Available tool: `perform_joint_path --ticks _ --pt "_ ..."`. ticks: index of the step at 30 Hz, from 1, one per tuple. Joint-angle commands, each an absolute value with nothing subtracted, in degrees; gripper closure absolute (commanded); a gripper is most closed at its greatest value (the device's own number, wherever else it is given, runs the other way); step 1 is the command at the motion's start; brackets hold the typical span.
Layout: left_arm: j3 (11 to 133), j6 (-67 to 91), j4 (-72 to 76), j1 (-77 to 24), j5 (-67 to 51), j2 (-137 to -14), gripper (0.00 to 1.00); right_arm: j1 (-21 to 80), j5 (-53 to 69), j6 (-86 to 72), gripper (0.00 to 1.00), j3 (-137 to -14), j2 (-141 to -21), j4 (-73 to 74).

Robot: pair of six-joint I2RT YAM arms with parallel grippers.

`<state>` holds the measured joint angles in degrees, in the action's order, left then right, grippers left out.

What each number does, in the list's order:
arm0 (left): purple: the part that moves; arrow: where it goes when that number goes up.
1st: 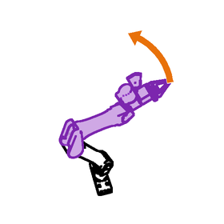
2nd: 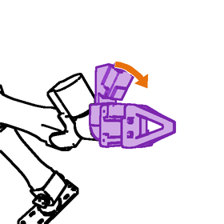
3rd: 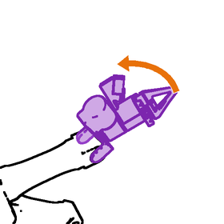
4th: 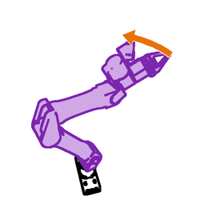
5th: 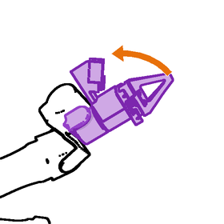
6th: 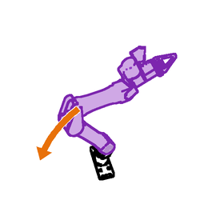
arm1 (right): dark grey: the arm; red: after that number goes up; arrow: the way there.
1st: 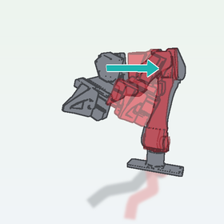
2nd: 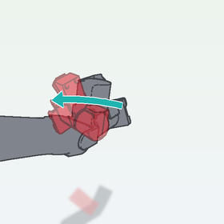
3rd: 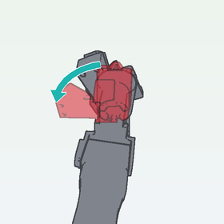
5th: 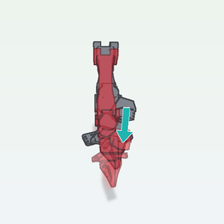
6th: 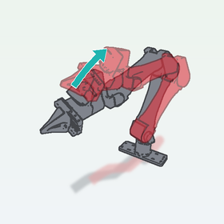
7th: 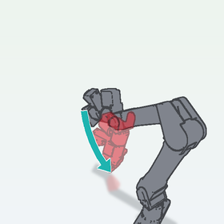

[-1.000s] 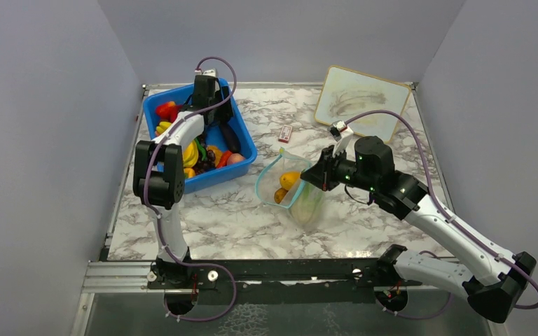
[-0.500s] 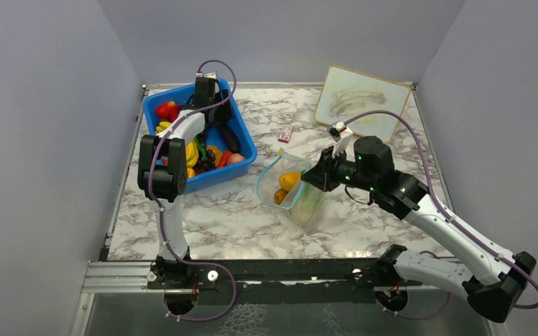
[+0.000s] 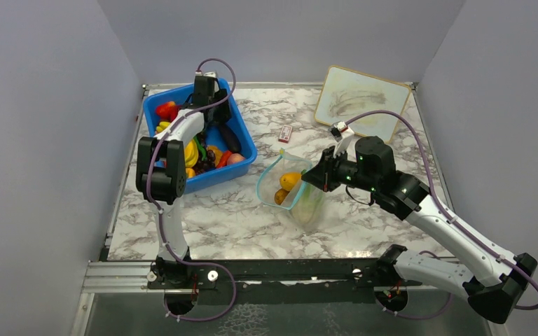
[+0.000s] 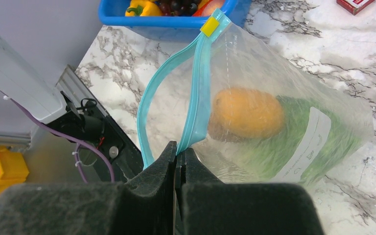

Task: Place the food in the zip-top bag and seal the zipper
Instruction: Pick up the fake vegetable from the bin, then place the fake vegetable in the zipper food storage bag.

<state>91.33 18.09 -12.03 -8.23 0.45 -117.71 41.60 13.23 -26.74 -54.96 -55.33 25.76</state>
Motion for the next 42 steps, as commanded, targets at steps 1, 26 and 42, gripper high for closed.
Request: perform_joint_path --ticks 1,26,42 --pt "90.12 19.09 -12.43 -8.09 -0.01 -112.03 0.54 41.48 13.45 -27.08 0.99 -55.24 -54.12 23.92" --pt "67.89 21.83 -12.93 -8.66 -19.62 -81.86 0.54 41.48 11.31 -28.06 0.99 -50.96 -54.55 19.6" --pt "59.15 23.13 -12.79 -15.33 -39.86 -68.5 0.56 41.48 3.77 -30.04 0.99 -51.92 -55.71 19.97"
